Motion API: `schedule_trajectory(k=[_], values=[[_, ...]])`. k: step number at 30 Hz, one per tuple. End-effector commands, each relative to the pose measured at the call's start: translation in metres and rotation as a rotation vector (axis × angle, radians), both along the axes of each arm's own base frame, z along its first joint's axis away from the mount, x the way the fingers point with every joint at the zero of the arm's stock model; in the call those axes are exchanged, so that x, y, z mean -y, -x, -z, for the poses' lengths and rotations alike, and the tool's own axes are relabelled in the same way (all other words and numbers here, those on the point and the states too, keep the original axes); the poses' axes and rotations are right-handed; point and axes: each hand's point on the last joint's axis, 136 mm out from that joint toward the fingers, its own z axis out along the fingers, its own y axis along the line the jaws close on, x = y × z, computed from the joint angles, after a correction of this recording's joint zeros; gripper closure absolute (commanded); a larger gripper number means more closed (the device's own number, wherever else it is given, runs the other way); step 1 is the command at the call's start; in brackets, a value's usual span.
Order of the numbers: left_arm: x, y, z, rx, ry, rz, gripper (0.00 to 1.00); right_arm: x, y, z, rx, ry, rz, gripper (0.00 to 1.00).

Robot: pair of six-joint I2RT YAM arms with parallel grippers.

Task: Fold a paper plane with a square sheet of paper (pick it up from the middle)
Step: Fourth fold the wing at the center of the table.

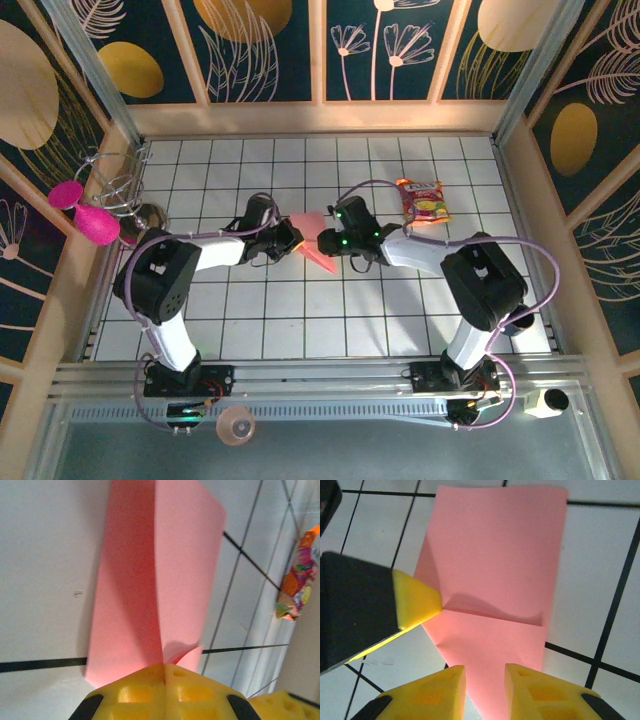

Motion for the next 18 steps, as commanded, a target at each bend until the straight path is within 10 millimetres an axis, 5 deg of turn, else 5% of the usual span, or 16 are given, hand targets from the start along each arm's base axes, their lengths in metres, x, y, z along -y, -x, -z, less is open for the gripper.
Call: schedule_trajectory(k=[1,12,18], values=[[0.0,-0.008,-0.021,0.028,0.044,-0.043,1.0,0.002,-0.002,-0.005,0.161,0.149,-0.001,0.72],[0.003,-0.013,-0.028,0.034,0.057,-0.048,1.0,-0.02,0.009,0.029,0.211,0.292,-0.021,0.67],[0.002,-0.013,-0.027,0.031,0.051,-0.048,1.0,-0.013,0.007,0.038,0.213,0.332,0.001,0.67]])
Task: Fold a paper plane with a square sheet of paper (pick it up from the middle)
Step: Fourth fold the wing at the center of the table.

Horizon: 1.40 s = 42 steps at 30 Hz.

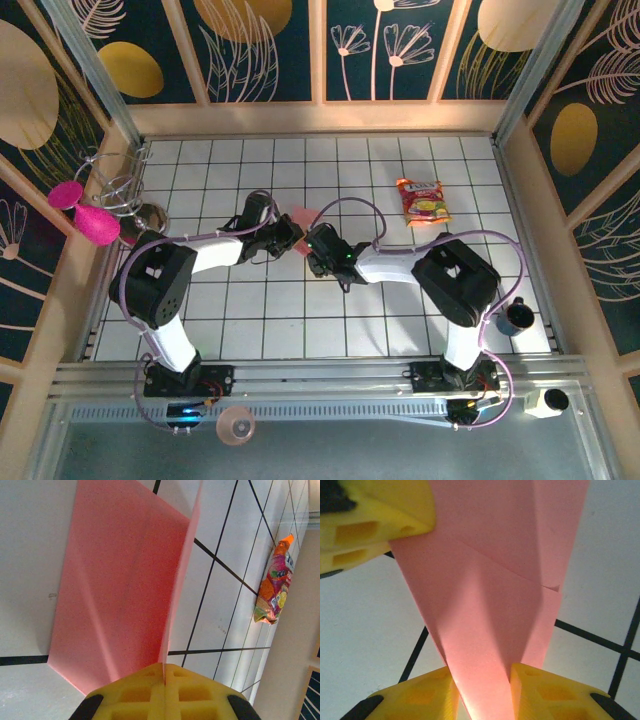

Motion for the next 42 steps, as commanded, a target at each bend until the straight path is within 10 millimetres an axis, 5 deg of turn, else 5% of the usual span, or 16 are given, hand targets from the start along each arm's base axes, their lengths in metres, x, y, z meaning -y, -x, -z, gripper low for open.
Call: schedule_trajectory(k=[1,18,25,33,42], values=[[0.001,-0.009,-0.015,0.016,0.018,-0.023,1.0,-0.001,-0.012,-0.007,0.06,0.029,0.024,0.67],[-0.002,-0.006,-0.01,0.004,-0.007,-0.017,0.98,-0.001,-0.01,-0.006,0.087,0.064,-0.002,0.79],[-0.012,-0.013,-0.018,0.039,-0.067,-0.029,0.8,-0.002,-0.005,-0.005,0.075,0.067,-0.033,0.87],[-0.053,-0.023,-0.037,0.105,-0.132,-0.108,0.68,-0.006,0.005,-0.004,0.025,0.044,-0.082,0.88],[-0.067,-0.009,-0.038,0.13,-0.126,-0.14,0.6,-0.014,0.014,0.002,-0.073,-0.03,-0.134,0.87]])
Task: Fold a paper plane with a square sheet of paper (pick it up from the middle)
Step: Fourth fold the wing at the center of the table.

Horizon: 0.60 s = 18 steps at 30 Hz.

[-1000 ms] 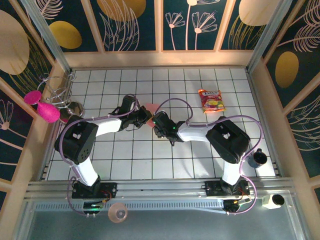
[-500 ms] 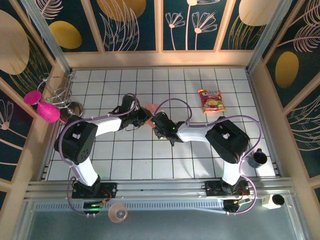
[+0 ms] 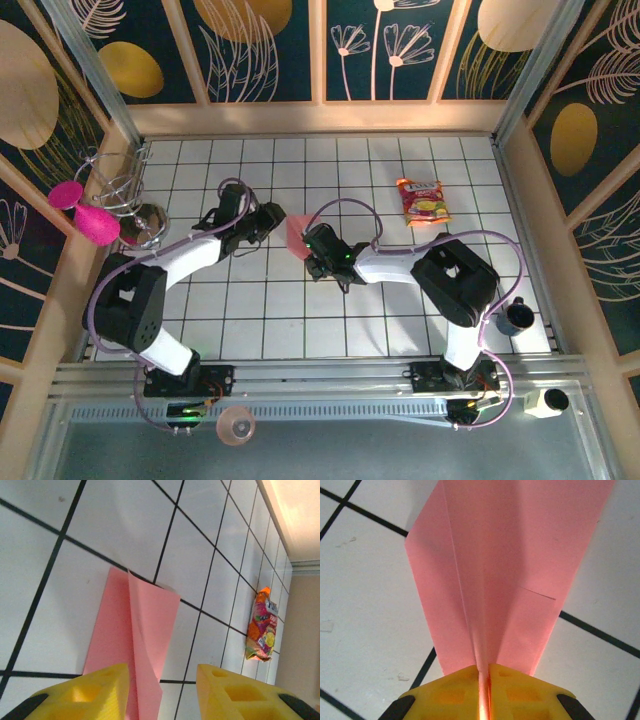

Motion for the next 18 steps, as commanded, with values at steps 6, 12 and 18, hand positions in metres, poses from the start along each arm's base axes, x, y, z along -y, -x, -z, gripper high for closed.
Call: schedule_trajectory(k=[6,12,18], values=[[-0.008,0.021,0.012,-0.004,0.017,-0.004,0.58,-0.006,0.011,0.008,-0.133,-0.073,-0.06,0.87],[-0.005,0.031,0.016,-0.004,0.047,0.023,0.57,-0.007,0.015,0.014,-0.203,-0.113,-0.07,0.87],[0.004,0.041,0.02,-0.007,0.098,0.058,0.57,-0.004,0.016,0.013,-0.26,-0.186,-0.066,0.87]])
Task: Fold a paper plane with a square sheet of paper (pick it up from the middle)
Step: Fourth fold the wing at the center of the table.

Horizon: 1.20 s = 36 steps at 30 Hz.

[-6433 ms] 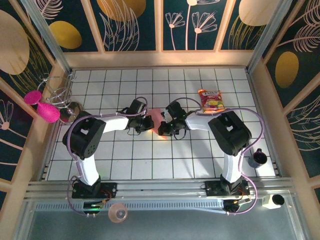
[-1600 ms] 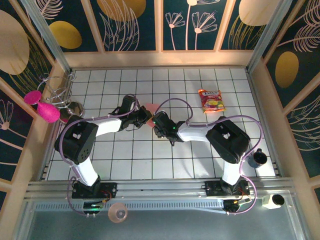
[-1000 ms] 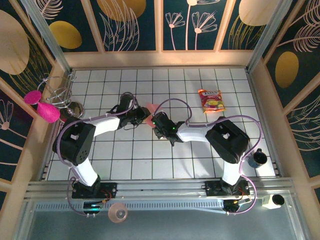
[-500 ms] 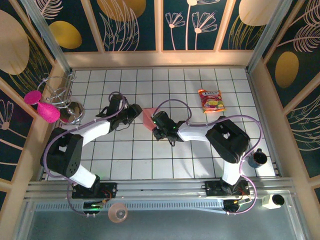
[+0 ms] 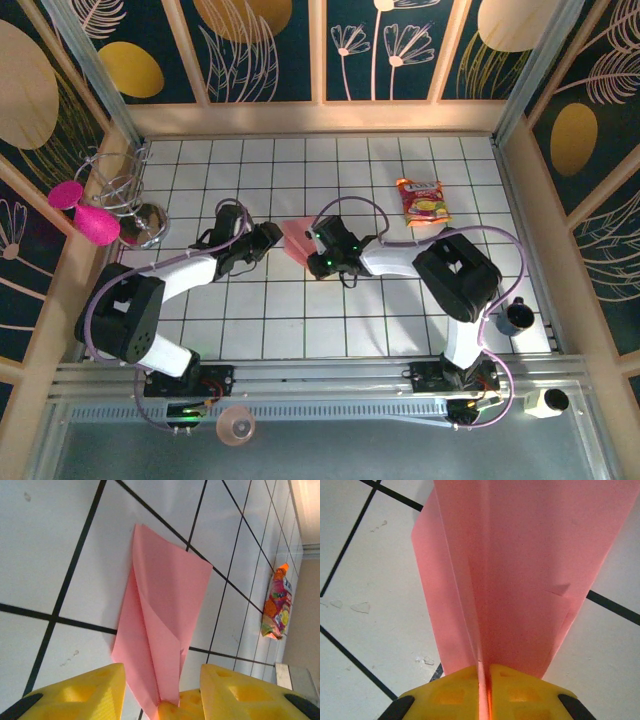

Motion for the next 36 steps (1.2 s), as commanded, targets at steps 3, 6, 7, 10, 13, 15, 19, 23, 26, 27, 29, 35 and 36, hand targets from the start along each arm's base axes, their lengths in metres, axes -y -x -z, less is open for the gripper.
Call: schedule_trajectory(k=[3,6,7,10,13,15,19,23,26,27,29,35,36], values=[[0.016,0.009,-0.006,0.03,0.075,0.04,0.57,0.003,0.007,0.003,-0.098,-0.095,0.0,0.87],[0.028,0.015,-0.004,0.032,0.096,0.068,0.56,0.004,0.006,-0.001,-0.118,-0.144,0.007,0.87],[0.031,0.016,-0.003,0.03,0.102,0.074,0.56,0.005,0.006,-0.001,-0.123,-0.15,0.009,0.87],[0.044,0.017,-0.003,0.037,0.133,0.107,0.56,0.008,0.007,0.0,-0.126,-0.156,0.012,0.87],[0.057,0.017,-0.003,0.035,0.159,0.138,0.56,0.011,0.009,0.002,-0.132,-0.158,0.01,0.87],[0.061,0.016,0.001,0.023,0.163,0.148,0.56,0.013,0.01,0.002,-0.124,-0.157,0.01,0.87],[0.064,0.014,0.008,0.001,0.164,0.147,0.55,0.015,0.01,0.002,-0.111,-0.15,0.005,0.87],[0.067,0.01,0.012,-0.002,0.159,0.147,0.53,0.016,0.01,0.003,-0.106,-0.145,-0.002,0.86],[0.067,0.005,0.016,-0.009,0.148,0.141,0.52,0.015,0.009,0.003,-0.102,-0.142,0.0,0.85],[0.068,0.004,0.015,-0.003,0.15,0.139,0.52,0.015,0.008,0.002,-0.1,-0.142,0.002,0.84],[0.067,0.004,0.025,-0.029,0.141,0.131,0.51,0.015,0.006,0.0,-0.097,-0.144,0.008,0.83],[0.063,0.009,0.033,-0.055,0.13,0.118,0.51,0.011,0.0,-0.005,-0.095,-0.147,0.046,0.77],[0.062,0.01,0.035,-0.061,0.128,0.116,0.51,0.011,0.0,-0.006,-0.091,-0.143,0.049,0.77]])
